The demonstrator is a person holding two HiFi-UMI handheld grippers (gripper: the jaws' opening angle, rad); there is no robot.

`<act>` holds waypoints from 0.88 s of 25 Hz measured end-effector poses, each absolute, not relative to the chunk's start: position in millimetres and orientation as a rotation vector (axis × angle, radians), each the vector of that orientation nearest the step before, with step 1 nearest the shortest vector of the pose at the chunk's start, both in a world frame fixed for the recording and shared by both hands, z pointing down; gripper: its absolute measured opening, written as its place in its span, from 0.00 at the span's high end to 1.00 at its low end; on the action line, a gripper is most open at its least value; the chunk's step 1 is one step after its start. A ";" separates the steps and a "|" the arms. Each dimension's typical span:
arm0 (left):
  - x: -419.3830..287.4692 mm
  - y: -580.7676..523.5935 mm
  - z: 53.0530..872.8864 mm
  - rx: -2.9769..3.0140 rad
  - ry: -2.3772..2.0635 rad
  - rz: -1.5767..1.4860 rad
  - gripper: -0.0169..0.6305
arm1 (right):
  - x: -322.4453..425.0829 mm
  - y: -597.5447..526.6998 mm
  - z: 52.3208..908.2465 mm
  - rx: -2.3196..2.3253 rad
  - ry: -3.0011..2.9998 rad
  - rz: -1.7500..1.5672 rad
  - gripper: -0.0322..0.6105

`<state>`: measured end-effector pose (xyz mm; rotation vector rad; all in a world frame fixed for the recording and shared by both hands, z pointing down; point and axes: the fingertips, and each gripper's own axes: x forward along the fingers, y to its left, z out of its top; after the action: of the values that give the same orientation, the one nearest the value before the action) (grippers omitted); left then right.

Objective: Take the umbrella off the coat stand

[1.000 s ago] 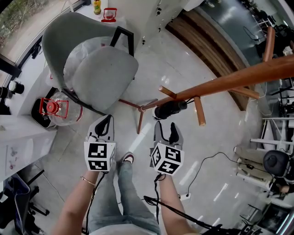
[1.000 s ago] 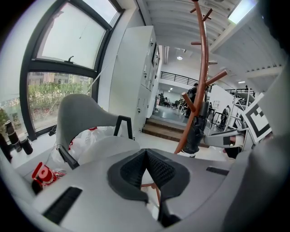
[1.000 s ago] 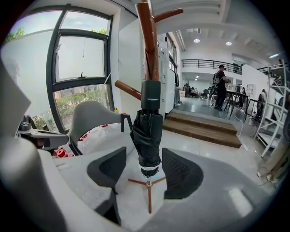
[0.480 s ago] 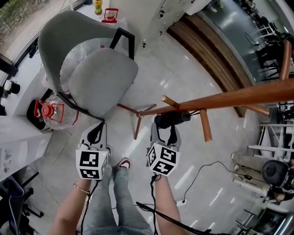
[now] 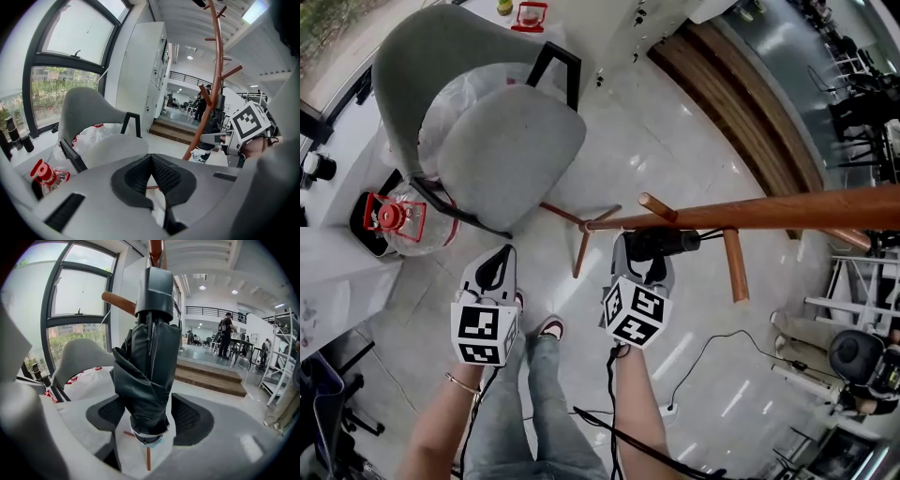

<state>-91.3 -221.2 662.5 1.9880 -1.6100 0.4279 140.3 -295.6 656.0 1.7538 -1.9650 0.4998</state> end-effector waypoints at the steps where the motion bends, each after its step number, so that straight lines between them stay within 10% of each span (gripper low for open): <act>1: -91.9 -222.1 662.7 1.987 -1.612 0.427 0.98 | 140.3 -297.1 656.8 1.752 -1.961 0.502 0.48; 22: -105.3 -224.9 667.9 1.954 -1.649 0.444 0.98 | 140.9 -297.5 659.2 1.746 -1.952 0.527 0.57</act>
<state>-105.3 -224.9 667.9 1.9540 -1.6492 0.4439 140.9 -297.5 659.2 1.7464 -1.9521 0.5266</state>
